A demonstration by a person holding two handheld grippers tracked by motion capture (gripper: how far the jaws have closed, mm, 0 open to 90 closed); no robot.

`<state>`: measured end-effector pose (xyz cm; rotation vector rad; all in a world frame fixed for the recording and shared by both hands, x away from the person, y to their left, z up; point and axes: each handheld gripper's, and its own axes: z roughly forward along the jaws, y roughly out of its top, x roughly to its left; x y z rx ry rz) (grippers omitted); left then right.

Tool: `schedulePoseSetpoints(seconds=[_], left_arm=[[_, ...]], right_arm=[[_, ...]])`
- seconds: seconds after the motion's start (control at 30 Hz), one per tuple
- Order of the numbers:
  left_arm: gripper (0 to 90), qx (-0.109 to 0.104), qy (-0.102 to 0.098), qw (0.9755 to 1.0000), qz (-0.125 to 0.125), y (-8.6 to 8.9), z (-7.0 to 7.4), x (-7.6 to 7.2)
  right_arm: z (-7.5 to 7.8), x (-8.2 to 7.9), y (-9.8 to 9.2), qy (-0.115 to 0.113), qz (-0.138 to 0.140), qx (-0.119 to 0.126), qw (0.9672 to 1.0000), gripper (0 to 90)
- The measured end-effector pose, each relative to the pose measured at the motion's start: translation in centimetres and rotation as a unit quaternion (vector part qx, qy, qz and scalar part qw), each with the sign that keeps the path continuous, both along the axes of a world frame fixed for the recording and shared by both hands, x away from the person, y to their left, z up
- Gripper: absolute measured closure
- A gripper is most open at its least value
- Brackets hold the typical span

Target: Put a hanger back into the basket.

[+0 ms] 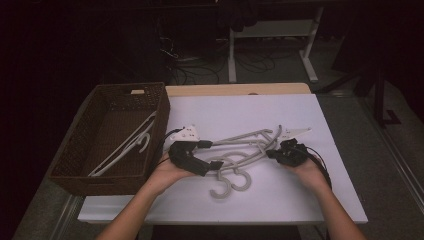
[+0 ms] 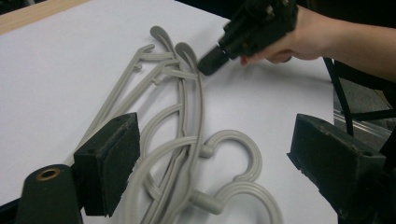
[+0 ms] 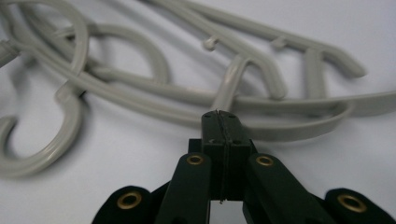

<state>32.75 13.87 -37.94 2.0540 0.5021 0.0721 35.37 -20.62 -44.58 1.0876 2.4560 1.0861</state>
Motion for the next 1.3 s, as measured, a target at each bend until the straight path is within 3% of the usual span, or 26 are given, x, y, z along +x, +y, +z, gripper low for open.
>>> schedulePoseSetpoints(seconds=[0.03, 0.33, 0.57, 0.8, 0.87, 1.17, 1.23, 1.3], left_arm=[[15.9, 0.0, 0.001, 1.0, 0.0, 0.0, -0.1, 0.1], [16.2, 0.011, 0.004, 0.9999, -0.002, -0.3, -0.7, 0.4], [16.3, 0.015, 0.006, 0.9999, 0.002, -0.2, -1.1, 0.8], [16.4, 0.015, 0.006, 0.9999, 0.006, 0.0, -1.2, 1.0], [16.4, 0.015, 0.006, 0.9998, 0.007, 0.0, -1.2, 1.0], [16.6, 0.03, 0.005, 0.9993, 0.021, 0.3, -1.9, 1.5], [16.6, 0.029, 0.005, 0.9993, 0.024, 0.3, -1.9, 1.5], [16.7, 0.029, 0.005, 0.9993, 0.024, 0.3, -1.9, 1.5]], right_arm=[[0.2, 0.9, -0.1, -0.005, -0.009, 0.0, 0.9999, 88.7], [0.1, 3.7, 0.0, -0.016, -0.033, 0.005, 0.9993, 88.7], [-0.1, 6.2, 1.1, -0.022, -0.045, -0.001, 0.9987, 88.7], [-0.1, 7.0, 1.3, -0.021, -0.051, 0.003, 0.9985, 88.6], [-0.1, 6.8, 1.3, -0.021, -0.051, 0.004, 0.9985, 88.6], [1.8, 1.4, 2.2, 0.01, -0.006, 0.035, 0.9993, 63.0], [2.2, 0.0, 2.7, 0.006, 0.012, 0.038, 0.9992, 60.3], [2.4, -1.1, 3.1, 0.008, 0.023, 0.049, 0.9985, 51.8]])
